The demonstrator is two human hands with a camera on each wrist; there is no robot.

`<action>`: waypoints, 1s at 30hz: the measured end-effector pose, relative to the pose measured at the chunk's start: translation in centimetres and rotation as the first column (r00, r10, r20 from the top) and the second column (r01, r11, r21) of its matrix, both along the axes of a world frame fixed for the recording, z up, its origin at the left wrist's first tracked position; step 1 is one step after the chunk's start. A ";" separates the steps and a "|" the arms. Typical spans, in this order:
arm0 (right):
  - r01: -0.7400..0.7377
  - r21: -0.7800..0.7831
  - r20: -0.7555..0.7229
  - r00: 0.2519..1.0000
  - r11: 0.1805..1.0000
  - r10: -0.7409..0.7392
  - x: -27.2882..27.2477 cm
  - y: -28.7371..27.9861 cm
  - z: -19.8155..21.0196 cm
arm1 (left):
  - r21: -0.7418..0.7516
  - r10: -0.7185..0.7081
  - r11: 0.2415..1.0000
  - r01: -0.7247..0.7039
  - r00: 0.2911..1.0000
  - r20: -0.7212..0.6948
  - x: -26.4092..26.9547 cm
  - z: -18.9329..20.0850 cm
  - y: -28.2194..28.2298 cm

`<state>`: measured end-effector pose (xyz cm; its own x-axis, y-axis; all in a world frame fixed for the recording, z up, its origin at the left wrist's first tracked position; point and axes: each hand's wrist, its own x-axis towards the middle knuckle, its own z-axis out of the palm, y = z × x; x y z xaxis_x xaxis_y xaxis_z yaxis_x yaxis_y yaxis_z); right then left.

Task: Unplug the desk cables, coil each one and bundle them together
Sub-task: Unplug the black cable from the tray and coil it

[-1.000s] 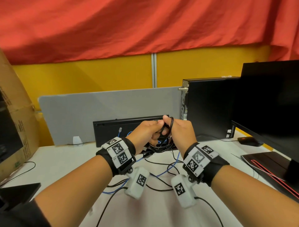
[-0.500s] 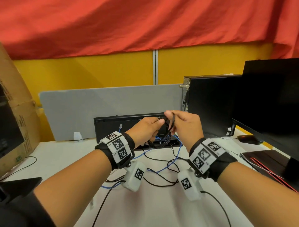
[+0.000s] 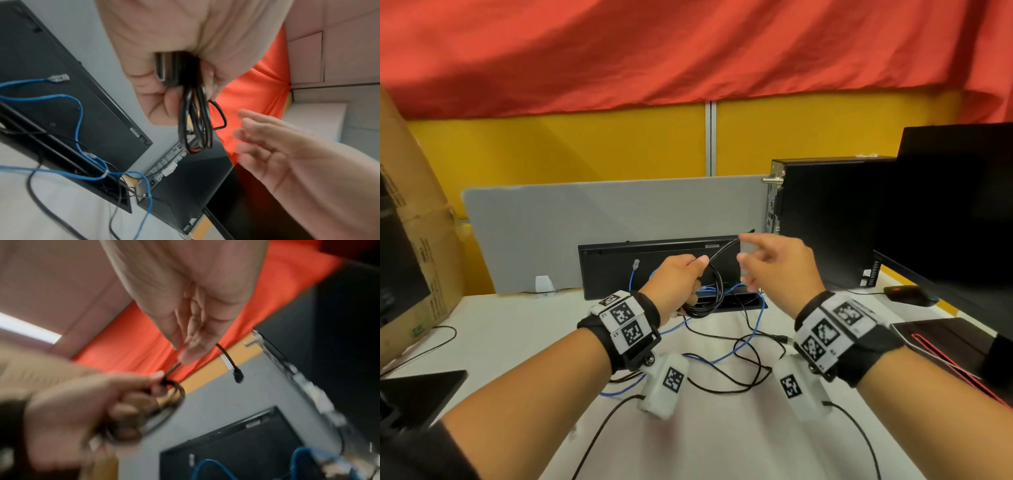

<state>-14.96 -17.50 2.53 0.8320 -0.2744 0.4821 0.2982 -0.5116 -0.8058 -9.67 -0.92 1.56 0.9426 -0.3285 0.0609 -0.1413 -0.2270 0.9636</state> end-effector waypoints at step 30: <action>0.023 0.572 -0.229 0.964 0.820 0.132 -1.4 2.3 -2.3 | -0.243 -0.291 0.923 0.298 0.954 0.066 -1.9 -1.3 -1.4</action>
